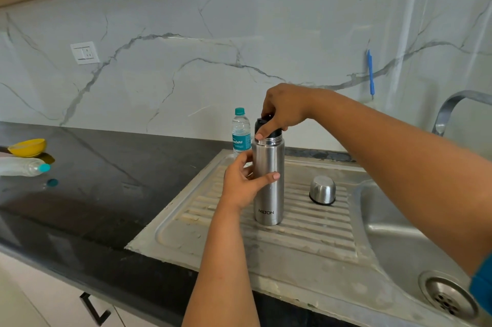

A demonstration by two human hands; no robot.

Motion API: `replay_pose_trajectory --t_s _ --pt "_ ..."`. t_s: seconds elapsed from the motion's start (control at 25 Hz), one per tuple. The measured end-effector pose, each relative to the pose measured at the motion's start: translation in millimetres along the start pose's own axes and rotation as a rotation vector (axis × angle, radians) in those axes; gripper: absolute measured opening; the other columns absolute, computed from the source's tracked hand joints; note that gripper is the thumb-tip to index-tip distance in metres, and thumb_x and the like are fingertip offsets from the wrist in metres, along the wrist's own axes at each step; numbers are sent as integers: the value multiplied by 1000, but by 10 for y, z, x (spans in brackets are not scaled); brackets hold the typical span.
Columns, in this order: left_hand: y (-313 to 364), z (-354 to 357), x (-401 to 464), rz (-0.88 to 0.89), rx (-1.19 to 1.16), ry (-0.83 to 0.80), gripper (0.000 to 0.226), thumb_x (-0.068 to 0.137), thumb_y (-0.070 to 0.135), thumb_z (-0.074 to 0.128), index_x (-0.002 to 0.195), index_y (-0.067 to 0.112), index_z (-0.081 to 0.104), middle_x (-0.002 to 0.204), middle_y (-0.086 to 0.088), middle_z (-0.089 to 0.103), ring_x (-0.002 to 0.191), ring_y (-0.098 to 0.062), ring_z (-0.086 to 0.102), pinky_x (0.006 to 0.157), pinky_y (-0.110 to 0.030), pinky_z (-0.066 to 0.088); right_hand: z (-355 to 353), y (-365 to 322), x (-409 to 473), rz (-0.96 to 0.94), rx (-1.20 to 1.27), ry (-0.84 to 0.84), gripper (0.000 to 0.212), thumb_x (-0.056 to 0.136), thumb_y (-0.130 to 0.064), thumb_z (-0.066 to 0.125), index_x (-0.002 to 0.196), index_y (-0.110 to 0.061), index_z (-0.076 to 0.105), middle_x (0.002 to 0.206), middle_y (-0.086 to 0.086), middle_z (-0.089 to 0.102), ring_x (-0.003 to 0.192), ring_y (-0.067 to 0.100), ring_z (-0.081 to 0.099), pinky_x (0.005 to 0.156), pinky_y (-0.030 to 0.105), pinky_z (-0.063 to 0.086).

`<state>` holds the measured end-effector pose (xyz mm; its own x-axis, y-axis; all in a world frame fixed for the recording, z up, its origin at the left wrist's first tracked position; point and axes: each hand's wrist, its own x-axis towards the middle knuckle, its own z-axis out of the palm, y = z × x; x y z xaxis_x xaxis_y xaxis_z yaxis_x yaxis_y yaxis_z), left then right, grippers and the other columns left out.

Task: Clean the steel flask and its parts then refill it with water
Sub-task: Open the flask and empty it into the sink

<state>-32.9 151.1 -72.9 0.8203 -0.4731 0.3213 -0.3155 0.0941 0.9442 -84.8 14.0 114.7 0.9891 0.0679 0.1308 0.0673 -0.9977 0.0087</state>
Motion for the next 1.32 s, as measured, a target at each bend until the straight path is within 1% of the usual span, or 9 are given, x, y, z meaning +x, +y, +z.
replay_pose_trajectory --t_s 0.12,0.32,0.36,0.44,0.56,0.8,0.92,1.16,1.32 --pt "3 -29 12 -12 17 -14 77 59 30 93 126 25 57 127 4 65 119 -20 61 100 -44 52 8 48 -10 -26 36 1 53 73 -62 70 93 -14 75 68 0 70 65 3 57 60 21 42" --pt "36 -40 -2 -5 53 -7 74 62 25 93 126 23 57 126 4 65 117 -19 62 100 -43 53 -100 76 -41 -35 48 -61 61 74 -63 68 111 -15 70 83 0 73 72 2 63 68 20 44" --pt "55 -35 -5 -8 85 -7 73 63 24 92 126 24 55 126 5 64 117 -18 61 100 -41 53 -127 52 -38 -13 25 -97 64 73 -67 66 110 -14 70 83 -2 72 72 3 65 67 21 44" --pt "77 -11 -11 13 183 1 71 66 26 90 126 25 53 125 6 63 115 -15 61 96 -35 53 -129 -51 -21 43 -56 -115 71 70 -79 56 90 -12 69 72 -1 69 68 7 65 63 23 44" --pt "114 52 -39 56 286 45 76 59 40 93 122 25 53 118 11 63 105 -8 62 83 -25 54 -31 -223 9 100 -167 -13 71 68 -84 51 66 -13 51 58 3 58 66 15 62 65 29 46" --pt "105 72 -67 56 296 76 73 56 47 92 117 26 58 114 11 66 100 -9 63 82 -30 57 20 -210 44 141 -120 17 47 78 -58 67 72 -16 47 69 1 57 60 16 61 54 26 44" --pt "93 68 -43 58 282 76 71 57 43 93 117 27 59 115 11 66 99 -11 64 82 -32 57 25 -96 33 86 -75 26 51 76 -60 69 65 -14 49 59 2 56 64 17 60 59 27 47" --pt "22 77 -17 59 256 47 70 60 44 91 119 30 56 119 10 64 106 -12 62 90 -39 57 73 -50 13 66 -85 84 52 76 -63 65 64 -16 46 63 2 53 62 13 53 62 30 48" --pt "48 150 -14 70 281 39 74 58 50 90 120 31 55 116 13 65 106 -8 62 90 -34 57 74 -58 -10 122 -85 101 51 80 -60 63 63 -15 45 61 3 52 59 12 48 58 27 42"
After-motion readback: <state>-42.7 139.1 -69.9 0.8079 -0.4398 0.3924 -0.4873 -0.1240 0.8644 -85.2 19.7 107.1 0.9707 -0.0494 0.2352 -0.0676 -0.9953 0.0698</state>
